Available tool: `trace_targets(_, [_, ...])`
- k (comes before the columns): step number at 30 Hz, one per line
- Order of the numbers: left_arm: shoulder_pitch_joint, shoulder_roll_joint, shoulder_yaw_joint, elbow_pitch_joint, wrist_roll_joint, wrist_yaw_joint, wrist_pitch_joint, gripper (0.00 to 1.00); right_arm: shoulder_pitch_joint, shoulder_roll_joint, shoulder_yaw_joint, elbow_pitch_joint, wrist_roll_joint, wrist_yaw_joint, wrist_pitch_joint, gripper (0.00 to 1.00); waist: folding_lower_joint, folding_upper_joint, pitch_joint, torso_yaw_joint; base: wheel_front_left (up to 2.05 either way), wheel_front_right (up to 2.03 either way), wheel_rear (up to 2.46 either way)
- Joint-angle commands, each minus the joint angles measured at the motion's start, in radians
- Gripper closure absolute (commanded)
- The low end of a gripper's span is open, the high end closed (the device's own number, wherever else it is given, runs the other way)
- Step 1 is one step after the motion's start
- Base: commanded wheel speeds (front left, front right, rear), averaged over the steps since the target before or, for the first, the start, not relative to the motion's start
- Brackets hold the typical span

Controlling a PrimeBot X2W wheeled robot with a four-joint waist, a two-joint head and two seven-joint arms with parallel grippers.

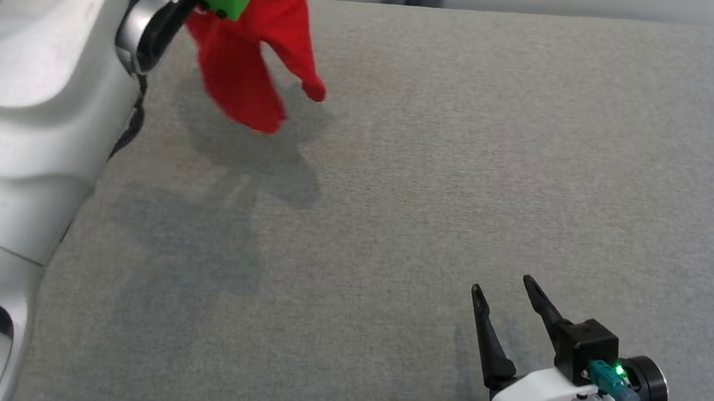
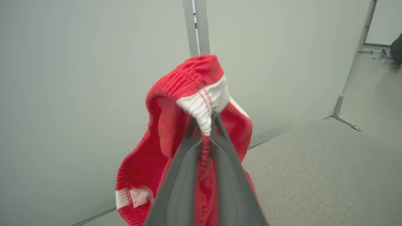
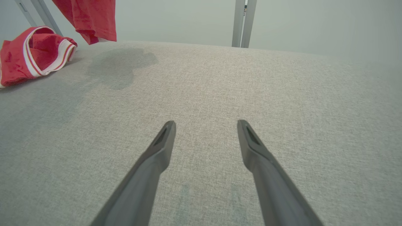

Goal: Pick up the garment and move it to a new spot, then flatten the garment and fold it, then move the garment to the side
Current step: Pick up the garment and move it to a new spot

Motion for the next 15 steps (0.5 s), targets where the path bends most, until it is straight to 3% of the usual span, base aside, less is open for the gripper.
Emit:
trace_targets(1, [-0.014, -0.022, -0.003, -0.01, -0.011, 0.005, -0.006, 1.0, 0.013, -0.001, -0.004, 0.002, 0.008, -0.001, -0.007, 0.0, 0.0, -0.0001, -0.026, -0.129, 0.0, 0.0, 0.0])
trace_targets(7, [0.023, -0.096, -0.012, -0.021, -0.05, 0.025, 0.0, 1.0, 0.001, -0.001, -0.014, 0.0, 0.026, -0.001, -0.019, 0.0, 0.0, -0.0001, 0.009, -0.212, 0.0, 0.0, 0.0])
trace_targets(15, [0.156, -0.134, -0.073, 0.035, -0.083, 0.068, 0.036, 1.0, -0.015, 0.0, -0.028, 0.009, 0.036, -0.001, -0.035, 0.0, 0.0, -0.0001, 0.056, -0.218, 0.0, 0.0, 0.0])
